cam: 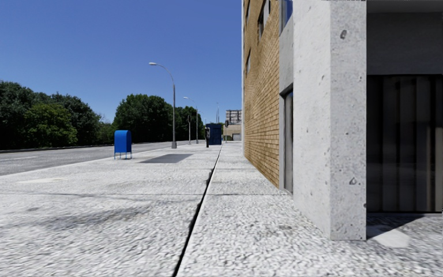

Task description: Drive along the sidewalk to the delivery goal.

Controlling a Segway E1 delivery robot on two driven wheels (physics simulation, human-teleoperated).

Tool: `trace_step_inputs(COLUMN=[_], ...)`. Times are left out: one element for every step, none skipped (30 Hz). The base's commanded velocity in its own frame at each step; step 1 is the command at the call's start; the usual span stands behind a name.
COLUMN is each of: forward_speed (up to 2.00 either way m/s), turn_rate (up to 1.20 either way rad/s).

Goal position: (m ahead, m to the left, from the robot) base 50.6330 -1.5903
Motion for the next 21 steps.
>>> trace_step_inputs(forward_speed=[2.00, 2.00, 2.00, 2.00, 2.00, 2.00, 2.00, 2.00, 2.00, 2.00, 2.00, 2.00, 2.00, 2.00, 2.00, 2.00, 2.00, 2.00, 2.00, 2.00, 2.00], turn_rate=[0.00, 0.00, 0.00, 0.00, 0.00, 0.00, 0.00, 0.00, 0.00, 0.00, 0.00, 0.00, 0.00, 0.00, 0.00, 0.00, 0.00, 0.00, 0.00, 0.00, 0.00])
